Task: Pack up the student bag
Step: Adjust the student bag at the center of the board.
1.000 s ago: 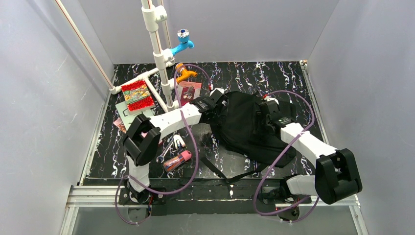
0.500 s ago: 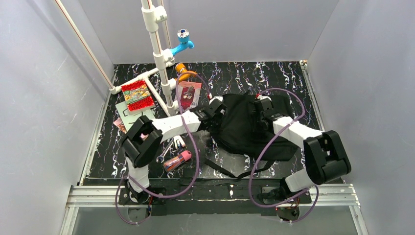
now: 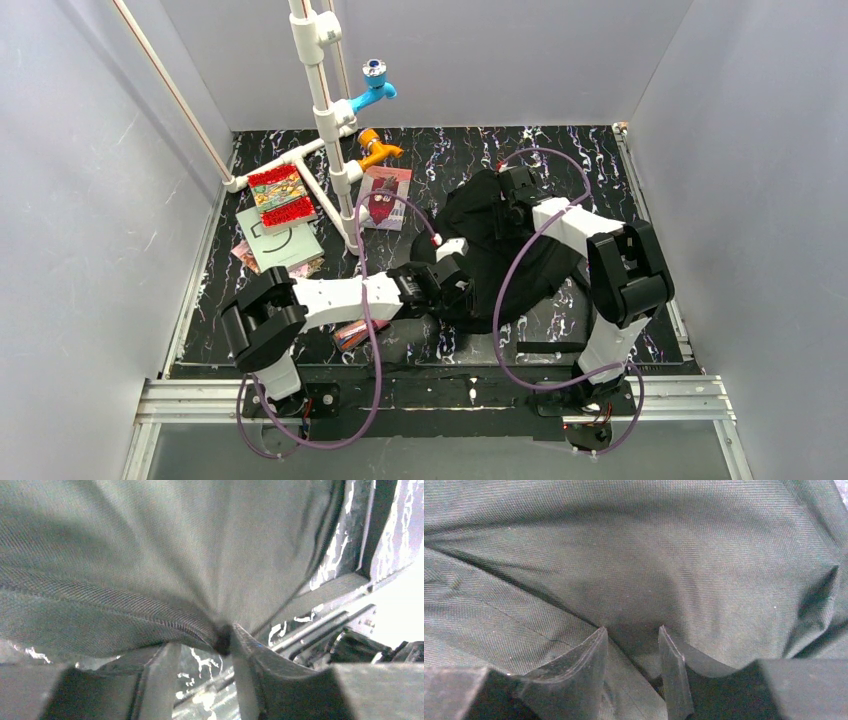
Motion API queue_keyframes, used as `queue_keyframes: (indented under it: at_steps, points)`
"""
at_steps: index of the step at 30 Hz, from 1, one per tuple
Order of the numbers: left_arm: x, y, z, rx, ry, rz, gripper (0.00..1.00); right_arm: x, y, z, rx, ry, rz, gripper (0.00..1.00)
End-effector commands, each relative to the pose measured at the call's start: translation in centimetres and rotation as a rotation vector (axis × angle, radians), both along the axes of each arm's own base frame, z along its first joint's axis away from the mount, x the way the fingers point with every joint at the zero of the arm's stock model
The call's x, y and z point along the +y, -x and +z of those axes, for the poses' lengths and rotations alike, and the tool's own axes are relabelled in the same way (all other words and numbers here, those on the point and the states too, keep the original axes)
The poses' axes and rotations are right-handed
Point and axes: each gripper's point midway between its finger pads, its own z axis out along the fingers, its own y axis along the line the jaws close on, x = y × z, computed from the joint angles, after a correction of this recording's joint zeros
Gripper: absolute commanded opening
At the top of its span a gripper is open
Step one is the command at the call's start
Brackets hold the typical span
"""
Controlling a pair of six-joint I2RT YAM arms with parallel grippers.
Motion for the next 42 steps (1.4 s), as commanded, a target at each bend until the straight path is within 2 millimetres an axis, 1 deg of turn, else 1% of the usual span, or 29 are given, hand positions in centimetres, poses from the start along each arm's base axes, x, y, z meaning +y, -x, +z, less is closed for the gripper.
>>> queue_keyframes:
  at_steps: [1, 2, 3, 4, 6, 7, 9, 11, 12, 15, 16, 17, 19, 20, 22, 23, 24, 25, 26, 27, 28, 30, 31, 34, 35, 37, 40, 41, 42]
  points:
    - [1.8, 3.5, 3.5, 0.017, 0.035, -0.072, 0.58, -2.0, 1.4, 0.8, 0.044, 0.060, -0.067, 0.55]
    - [2.8, 2.7, 4.4, -0.016, 0.027, -0.051, 0.70, -1.8, 2.4, 0.9, 0.052, 0.041, -0.055, 0.58]
    - [3.8, 1.8, 5.3, -0.039, 0.015, -0.047, 0.76, -1.5, 3.0, 1.4, 0.045, 0.025, -0.045, 0.61]
    - [4.7, 1.0, 6.2, -0.053, 0.003, -0.036, 0.80, -1.3, 3.7, 1.9, 0.037, 0.016, -0.036, 0.64]
    - [6.8, -0.3, 7.8, -0.112, -0.048, -0.017, 0.86, -1.3, 4.8, 3.0, 0.027, 0.008, -0.021, 0.67]
    - [7.9, -1.0, 8.4, -0.150, -0.078, 0.001, 0.88, -1.3, 5.3, 3.9, 0.008, -0.004, -0.021, 0.68]
    - [9.9, -2.7, 8.8, -0.204, -0.124, 0.060, 0.91, -0.8, 6.4, 4.9, -0.024, -0.064, -0.022, 0.70]
    - [11.1, -4.6, 8.7, -0.221, -0.143, 0.113, 0.92, 0.2, 7.5, 5.6, -0.057, -0.174, -0.028, 0.72]
    - [11.6, -5.5, 8.5, -0.237, -0.163, 0.137, 0.92, 0.6, 8.1, 5.6, -0.065, -0.220, -0.029, 0.72]
    - [11.9, -7.8, 8.0, -0.276, -0.219, 0.184, 0.91, 2.5, 9.4, 5.5, -0.076, -0.361, 0.009, 0.71]
    - [12.2, -8.4, 7.7, -0.285, -0.247, 0.212, 0.90, 3.4, 10.0, 5.5, -0.066, -0.419, 0.044, 0.71]
    - [12.5, -8.9, 6.9, -0.280, -0.274, 0.239, 0.90, 4.3, 10.3, 5.6, -0.068, -0.473, 0.070, 0.71]
    - [12.5, -9.8, 5.6, -0.249, -0.276, 0.281, 0.90, 4.9, 11.1, 5.2, -0.060, -0.526, 0.083, 0.69]
    - [12.4, -10.1, 4.8, -0.220, -0.270, 0.294, 0.88, 5.2, 11.2, 5.4, -0.067, -0.547, 0.099, 0.67]
    - [11.9, -10.5, 3.4, -0.169, -0.262, 0.298, 0.84, 5.5, 11.6, 4.9, -0.058, -0.563, 0.119, 0.62]
    - [11.7, -10.4, 2.8, -0.149, -0.263, 0.295, 0.80, 5.5, 11.8, 4.6, -0.047, -0.559, 0.125, 0.59]
    - [11.4, -10.2, 2.1, -0.128, -0.255, 0.287, 0.71, 5.4, 11.9, 4.3, -0.037, -0.546, 0.125, 0.56]
    - [10.9, -10.0, 1.6, -0.108, -0.235, 0.275, 0.57, 5.2, 12.0, 3.9, -0.028, -0.536, 0.128, 0.53]
    - [10.2, -9.5, 1.1, -0.081, -0.198, 0.265, 0.45, 5.1, 12.1, 3.7, -0.024, -0.524, 0.127, 0.51]
    - [9.3, -9.1, 0.8, -0.053, -0.145, 0.255, 0.36, 4.9, 12.1, 3.5, -0.023, -0.516, 0.127, 0.50]
    - [8.0, -8.5, 0.6, -0.027, -0.068, 0.229, 0.26, 4.8, 12.1, 3.3, -0.027, -0.507, 0.134, 0.48]
    - [5.9, -6.9, 0.3, 0.015, 0.055, 0.197, 0.14, 4.9, 11.9, 3.2, -0.028, -0.488, 0.156, 0.45]
    - [5.1, -6.1, 0.1, 0.028, 0.097, 0.193, 0.01, 4.9, 11.9, 3.0, -0.015, -0.471, 0.167, 0.45]
    - [3.0, -4.2, 0.5, 0.050, 0.129, 0.164, 0.00, 5.5, 11.2, 3.2, 0.012, -0.425, 0.213, 0.44]
    - [2.5, -3.7, 0.7, 0.048, 0.136, 0.154, 0.00, 5.9, 10.6, 4.0, 0.005, -0.415, 0.225, 0.44]
    - [2.2, -3.2, 1.3, 0.060, 0.168, 0.161, 0.00, 6.9, 10.1, 4.8, 0.013, -0.407, 0.257, 0.45]
    - [2.4, -3.2, 2.5, 0.035, 0.193, 0.152, 0.00, 8.9, 9.5, 6.4, 0.000, -0.407, 0.304, 0.48]
    - [2.6, -3.1, 2.7, 0.029, 0.195, 0.145, 0.04, 9.5, 9.4, 6.9, -0.008, -0.399, 0.317, 0.50]
    - [2.9, -2.9, 3.0, 0.025, 0.197, 0.142, 0.15, 10.0, 9.2, 7.3, -0.019, -0.382, 0.327, 0.52]
